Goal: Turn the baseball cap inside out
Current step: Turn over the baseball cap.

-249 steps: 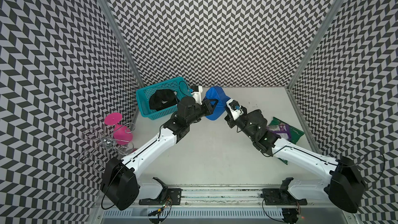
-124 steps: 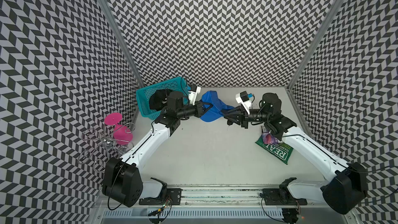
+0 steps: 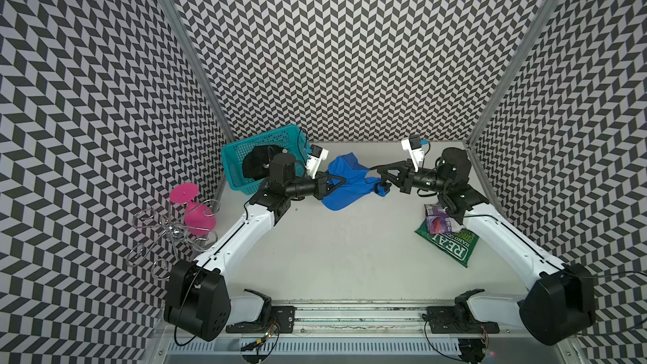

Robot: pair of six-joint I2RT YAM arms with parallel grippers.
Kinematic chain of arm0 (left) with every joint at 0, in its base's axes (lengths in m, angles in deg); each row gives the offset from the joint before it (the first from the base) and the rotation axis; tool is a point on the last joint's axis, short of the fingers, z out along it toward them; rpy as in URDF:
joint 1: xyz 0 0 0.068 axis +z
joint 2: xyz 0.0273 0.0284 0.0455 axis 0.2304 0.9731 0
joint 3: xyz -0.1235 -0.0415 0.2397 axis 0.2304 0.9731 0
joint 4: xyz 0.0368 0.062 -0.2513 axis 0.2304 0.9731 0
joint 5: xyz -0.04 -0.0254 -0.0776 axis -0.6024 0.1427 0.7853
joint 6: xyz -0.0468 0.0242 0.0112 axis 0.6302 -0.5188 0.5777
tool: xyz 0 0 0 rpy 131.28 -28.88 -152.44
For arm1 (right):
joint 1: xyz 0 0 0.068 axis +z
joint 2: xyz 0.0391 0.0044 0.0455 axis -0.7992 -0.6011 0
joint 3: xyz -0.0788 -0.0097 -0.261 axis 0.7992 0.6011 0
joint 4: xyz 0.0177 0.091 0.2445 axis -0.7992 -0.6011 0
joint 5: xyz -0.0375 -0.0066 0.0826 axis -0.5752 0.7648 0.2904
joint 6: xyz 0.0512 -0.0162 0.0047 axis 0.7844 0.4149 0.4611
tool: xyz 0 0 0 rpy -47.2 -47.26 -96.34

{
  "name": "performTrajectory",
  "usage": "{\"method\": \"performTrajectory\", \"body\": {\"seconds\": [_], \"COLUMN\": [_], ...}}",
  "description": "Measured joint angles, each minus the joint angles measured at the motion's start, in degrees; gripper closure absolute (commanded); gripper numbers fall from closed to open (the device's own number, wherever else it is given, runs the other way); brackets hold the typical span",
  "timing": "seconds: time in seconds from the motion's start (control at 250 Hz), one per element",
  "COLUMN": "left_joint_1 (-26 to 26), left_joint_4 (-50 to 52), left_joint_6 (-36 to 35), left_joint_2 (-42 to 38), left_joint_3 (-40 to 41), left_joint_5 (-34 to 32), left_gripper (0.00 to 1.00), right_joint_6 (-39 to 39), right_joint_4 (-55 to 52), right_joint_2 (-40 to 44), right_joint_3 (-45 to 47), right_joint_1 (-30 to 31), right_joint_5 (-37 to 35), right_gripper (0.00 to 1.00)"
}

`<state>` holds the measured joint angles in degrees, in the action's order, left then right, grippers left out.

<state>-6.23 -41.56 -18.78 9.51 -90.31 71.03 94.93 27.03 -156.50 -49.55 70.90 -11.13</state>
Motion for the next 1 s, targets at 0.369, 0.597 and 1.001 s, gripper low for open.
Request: {"method": "performTrajectory", "body": {"seconds": [0.369,0.597,1.001], "left_joint_1": [0.1,0.2,0.3], "left_joint_4": [-8.9,-7.6,-10.3], "left_joint_6": [6.3,9.3,19.8], "left_joint_2": [-5.1,-4.2,-3.4], "left_joint_3": [6.3,6.2,7.0], "left_joint_5": [6.8,-1.8,-9.2], "left_gripper": [1.0,1.0,1.0], "right_joint_6": [2.5,0.7,-6.6], "right_joint_4": [-5.1,-4.9,11.8], "right_joint_2": [-9.9,-3.5,19.9], "right_joint_3": [-3.0,-3.0,18.0], "right_joint_1": [0.0,-2.1,-2.5], "right_joint_5": [-1.3,-4.6,-13.8], "right_gripper": [0.82,0.23,0.0]}}
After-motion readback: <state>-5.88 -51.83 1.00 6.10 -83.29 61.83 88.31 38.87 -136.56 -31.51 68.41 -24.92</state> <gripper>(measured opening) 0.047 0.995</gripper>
